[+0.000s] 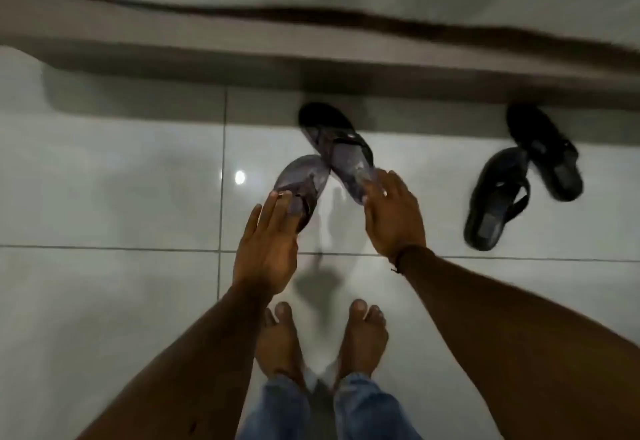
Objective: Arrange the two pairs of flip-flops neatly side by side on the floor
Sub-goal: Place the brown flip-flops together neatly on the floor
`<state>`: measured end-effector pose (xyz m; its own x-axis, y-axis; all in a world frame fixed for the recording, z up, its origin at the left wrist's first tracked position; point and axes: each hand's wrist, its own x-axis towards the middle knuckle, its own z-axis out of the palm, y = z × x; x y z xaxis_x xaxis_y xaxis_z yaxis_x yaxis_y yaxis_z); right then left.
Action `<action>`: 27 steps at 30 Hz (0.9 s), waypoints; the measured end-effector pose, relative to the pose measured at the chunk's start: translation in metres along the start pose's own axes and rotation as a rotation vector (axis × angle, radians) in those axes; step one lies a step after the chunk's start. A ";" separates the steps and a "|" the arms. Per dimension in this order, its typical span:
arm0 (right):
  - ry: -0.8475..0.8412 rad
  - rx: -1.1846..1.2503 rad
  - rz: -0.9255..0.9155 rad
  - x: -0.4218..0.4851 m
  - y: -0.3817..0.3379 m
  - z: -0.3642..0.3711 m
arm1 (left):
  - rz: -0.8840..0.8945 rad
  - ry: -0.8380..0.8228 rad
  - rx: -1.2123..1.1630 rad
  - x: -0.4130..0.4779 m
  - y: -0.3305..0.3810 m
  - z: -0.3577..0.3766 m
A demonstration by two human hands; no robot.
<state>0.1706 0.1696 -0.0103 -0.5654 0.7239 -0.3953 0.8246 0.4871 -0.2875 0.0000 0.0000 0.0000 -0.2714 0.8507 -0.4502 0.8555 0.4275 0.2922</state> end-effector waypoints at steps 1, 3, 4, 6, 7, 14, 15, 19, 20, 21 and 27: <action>0.005 0.005 0.014 0.015 0.011 0.017 | -0.018 -0.017 0.010 0.009 -0.008 0.020; 0.001 -0.004 0.076 0.045 0.031 0.043 | -0.113 -0.026 -0.019 0.026 -0.025 0.051; -0.030 -0.014 0.091 0.059 0.039 0.053 | -0.136 -0.035 -0.026 0.034 -0.032 0.063; -0.067 -0.038 0.068 0.079 0.047 0.075 | -0.166 -0.040 -0.040 0.044 -0.042 0.087; -0.066 -0.052 0.044 0.084 0.050 0.084 | -0.160 -0.030 -0.042 0.048 -0.046 0.096; -0.005 0.021 0.149 0.062 0.038 0.111 | -0.361 0.059 -0.252 0.070 -0.047 0.095; -0.002 0.049 0.179 0.054 0.034 0.114 | -0.411 0.073 -0.296 0.076 -0.043 0.091; -0.004 0.121 0.247 0.032 0.019 0.127 | -0.455 0.093 -0.399 0.096 -0.026 0.078; -0.002 0.134 0.256 0.028 0.016 0.129 | -0.424 0.089 -0.400 0.098 -0.023 0.077; -0.002 0.150 0.265 0.026 0.013 0.130 | -0.395 0.086 -0.398 0.099 -0.021 0.077; -0.020 0.213 0.327 0.017 0.003 0.135 | -0.365 0.066 -0.368 0.097 -0.020 0.086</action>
<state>0.1614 0.1171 -0.1359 -0.2750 0.8137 -0.5121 0.9409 0.1182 -0.3175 -0.0051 0.0479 -0.1220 -0.5601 0.6388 -0.5275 0.4918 0.7688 0.4087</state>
